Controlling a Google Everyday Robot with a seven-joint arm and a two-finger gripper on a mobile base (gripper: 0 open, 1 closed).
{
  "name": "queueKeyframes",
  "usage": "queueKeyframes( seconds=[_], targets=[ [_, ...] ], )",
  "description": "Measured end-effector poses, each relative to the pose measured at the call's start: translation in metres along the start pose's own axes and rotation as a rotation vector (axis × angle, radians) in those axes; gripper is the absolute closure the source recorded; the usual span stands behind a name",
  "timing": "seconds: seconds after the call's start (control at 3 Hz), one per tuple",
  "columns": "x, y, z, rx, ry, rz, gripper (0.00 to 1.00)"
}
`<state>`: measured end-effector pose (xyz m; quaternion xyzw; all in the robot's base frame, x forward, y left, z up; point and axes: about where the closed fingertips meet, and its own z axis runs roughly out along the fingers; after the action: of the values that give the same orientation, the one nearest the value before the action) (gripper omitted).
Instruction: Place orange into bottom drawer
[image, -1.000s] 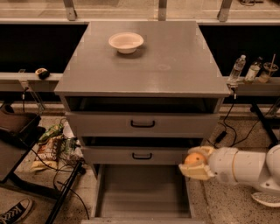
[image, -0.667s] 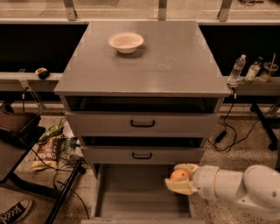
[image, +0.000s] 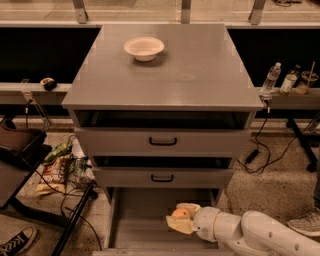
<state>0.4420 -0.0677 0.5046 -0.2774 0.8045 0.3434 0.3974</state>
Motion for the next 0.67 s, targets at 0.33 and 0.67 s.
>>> queueKeyframes(
  seconds=[0.33, 0.67],
  targets=[
    [0.0, 0.0, 0.0, 0.0, 0.0, 0.0, 1.0],
    [0.014, -0.02, 0.021, -0.007, 0.016, -0.001, 1.0]
  ],
)
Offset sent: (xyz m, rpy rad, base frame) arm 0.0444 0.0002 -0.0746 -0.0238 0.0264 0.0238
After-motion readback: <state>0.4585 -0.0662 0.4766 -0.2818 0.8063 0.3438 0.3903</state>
